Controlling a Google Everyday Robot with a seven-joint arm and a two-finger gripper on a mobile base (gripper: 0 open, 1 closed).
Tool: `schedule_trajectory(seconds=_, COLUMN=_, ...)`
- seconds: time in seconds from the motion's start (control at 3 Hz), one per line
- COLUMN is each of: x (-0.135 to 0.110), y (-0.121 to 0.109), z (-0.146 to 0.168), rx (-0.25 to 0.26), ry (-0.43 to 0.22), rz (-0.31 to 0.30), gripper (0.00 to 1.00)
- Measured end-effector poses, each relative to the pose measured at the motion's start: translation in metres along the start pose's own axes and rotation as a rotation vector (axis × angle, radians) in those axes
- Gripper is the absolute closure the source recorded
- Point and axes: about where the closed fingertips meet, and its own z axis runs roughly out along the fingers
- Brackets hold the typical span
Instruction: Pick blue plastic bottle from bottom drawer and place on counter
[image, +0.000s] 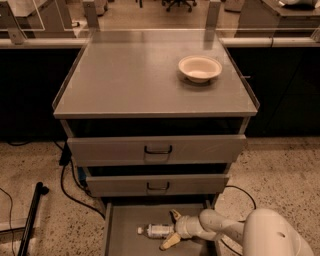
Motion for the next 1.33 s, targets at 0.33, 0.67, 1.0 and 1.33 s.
schedule_trajectory(seconds=0.33, x=0.0001, y=-0.0014, z=0.0001, rx=0.0, ry=-0.002, rz=0.0, gripper=0.0)
schedule_trajectory(seconds=0.67, x=0.0001, y=-0.0013, z=0.0001, rx=0.0, ry=-0.002, rz=0.0, gripper=0.19)
schedule_trajectory(seconds=1.0, x=0.0001, y=-0.0013, z=0.0001, rx=0.0, ry=-0.002, rz=0.0, gripper=0.41)
schedule_trajectory(seconds=1.33, x=0.0001, y=-0.0012, z=0.0002, rx=0.0, ry=-0.002, rz=0.0, gripper=0.73)
